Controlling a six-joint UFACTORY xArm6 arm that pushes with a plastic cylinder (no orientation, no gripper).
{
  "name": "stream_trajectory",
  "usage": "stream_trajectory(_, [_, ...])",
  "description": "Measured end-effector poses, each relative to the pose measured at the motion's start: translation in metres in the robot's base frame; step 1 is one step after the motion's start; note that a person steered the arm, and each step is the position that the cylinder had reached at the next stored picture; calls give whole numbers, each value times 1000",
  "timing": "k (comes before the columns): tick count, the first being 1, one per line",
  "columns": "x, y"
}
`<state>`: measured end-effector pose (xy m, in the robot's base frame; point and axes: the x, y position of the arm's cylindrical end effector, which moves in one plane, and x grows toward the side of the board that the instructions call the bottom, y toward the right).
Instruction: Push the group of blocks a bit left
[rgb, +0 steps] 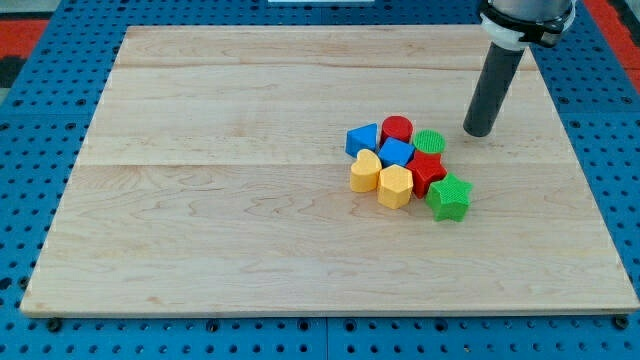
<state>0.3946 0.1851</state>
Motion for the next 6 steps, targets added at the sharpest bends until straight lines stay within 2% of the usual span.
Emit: stream_trajectory(6, [2, 17])
